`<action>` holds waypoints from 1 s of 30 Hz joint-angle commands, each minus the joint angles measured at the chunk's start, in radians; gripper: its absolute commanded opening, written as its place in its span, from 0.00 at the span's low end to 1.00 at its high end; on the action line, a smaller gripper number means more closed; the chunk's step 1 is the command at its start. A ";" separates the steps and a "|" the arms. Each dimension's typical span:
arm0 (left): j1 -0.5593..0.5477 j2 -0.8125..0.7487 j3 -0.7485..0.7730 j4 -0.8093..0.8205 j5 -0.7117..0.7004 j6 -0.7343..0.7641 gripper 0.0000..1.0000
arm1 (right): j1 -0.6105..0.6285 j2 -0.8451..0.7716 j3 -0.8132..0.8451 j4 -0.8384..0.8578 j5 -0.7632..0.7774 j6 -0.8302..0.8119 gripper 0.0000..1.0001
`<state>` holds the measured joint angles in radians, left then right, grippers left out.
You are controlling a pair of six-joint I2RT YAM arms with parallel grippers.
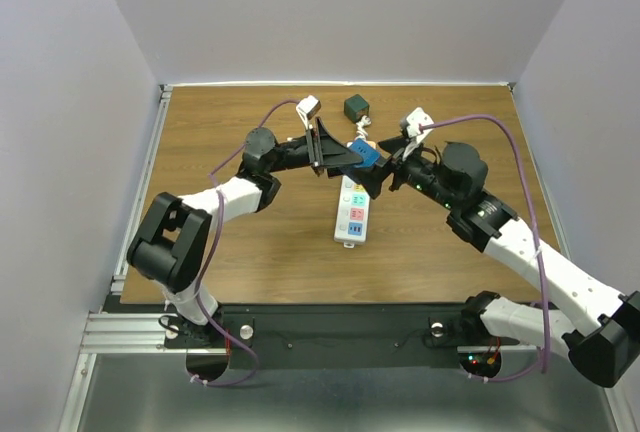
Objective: Insert the plug
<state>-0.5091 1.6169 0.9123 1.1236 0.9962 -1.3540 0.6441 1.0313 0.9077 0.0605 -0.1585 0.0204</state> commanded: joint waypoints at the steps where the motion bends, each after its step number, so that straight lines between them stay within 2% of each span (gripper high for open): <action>1: 0.011 0.076 0.037 0.859 0.007 -0.420 0.00 | -0.015 -0.045 0.019 0.154 -0.013 0.049 1.00; 8: 0.009 0.020 0.072 0.797 -0.004 -0.386 0.00 | -0.017 -0.063 -0.001 0.205 -0.056 0.062 1.00; 14: 0.009 -0.057 0.092 0.682 -0.014 -0.292 0.00 | -0.018 -0.068 -0.010 0.213 -0.047 0.093 1.00; 26: -0.008 -0.086 0.102 0.625 -0.025 -0.244 0.00 | -0.017 -0.042 -0.033 0.297 -0.101 0.125 1.00; 30: -0.017 -0.088 0.108 0.605 -0.025 -0.224 0.00 | -0.018 -0.013 -0.026 0.320 -0.121 0.130 0.96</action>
<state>-0.5144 1.5814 0.9691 1.2671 0.9718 -1.6154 0.6342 1.0080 0.8783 0.2928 -0.2516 0.1387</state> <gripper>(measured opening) 0.784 0.975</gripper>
